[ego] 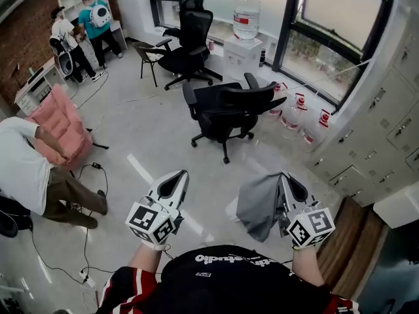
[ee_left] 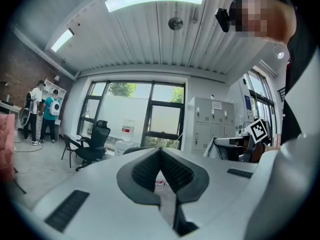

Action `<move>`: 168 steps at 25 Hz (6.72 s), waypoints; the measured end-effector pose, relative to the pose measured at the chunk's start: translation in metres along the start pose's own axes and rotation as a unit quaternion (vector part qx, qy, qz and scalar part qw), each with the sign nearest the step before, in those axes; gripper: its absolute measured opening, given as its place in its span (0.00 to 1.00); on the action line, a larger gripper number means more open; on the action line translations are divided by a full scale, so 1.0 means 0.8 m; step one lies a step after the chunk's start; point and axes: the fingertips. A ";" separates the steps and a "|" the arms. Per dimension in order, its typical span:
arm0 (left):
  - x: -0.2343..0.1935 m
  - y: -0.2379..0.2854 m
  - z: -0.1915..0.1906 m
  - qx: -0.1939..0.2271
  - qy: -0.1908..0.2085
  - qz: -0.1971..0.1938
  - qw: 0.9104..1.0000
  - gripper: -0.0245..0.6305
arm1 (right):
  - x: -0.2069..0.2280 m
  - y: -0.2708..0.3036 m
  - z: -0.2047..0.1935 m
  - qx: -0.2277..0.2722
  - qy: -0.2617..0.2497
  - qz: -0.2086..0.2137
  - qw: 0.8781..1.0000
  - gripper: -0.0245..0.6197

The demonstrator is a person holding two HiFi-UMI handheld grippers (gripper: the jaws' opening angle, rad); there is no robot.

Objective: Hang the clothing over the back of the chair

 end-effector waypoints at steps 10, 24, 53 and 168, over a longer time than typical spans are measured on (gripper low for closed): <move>0.017 0.023 0.002 -0.004 -0.006 -0.004 1.000 0.07 | 0.028 -0.001 0.001 0.004 0.000 0.012 1.000 0.07; 0.055 0.069 -0.010 -0.004 0.002 0.031 1.000 0.07 | 0.091 0.006 -0.001 0.006 0.011 0.058 0.998 0.07; -0.044 0.364 0.031 -0.031 0.027 -0.110 0.993 0.07 | 0.271 0.245 0.041 0.010 -0.001 0.008 1.000 0.07; -0.309 0.807 0.070 -0.059 -0.015 -0.080 0.995 0.07 | 0.689 0.918 0.124 -0.052 -0.034 0.049 0.997 0.07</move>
Point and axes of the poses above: the fingertips, and each gripper's own axes: y forward along the fingers, x to its right, z out of its top, and after that the axes turned 13 degrees about z, right-handed
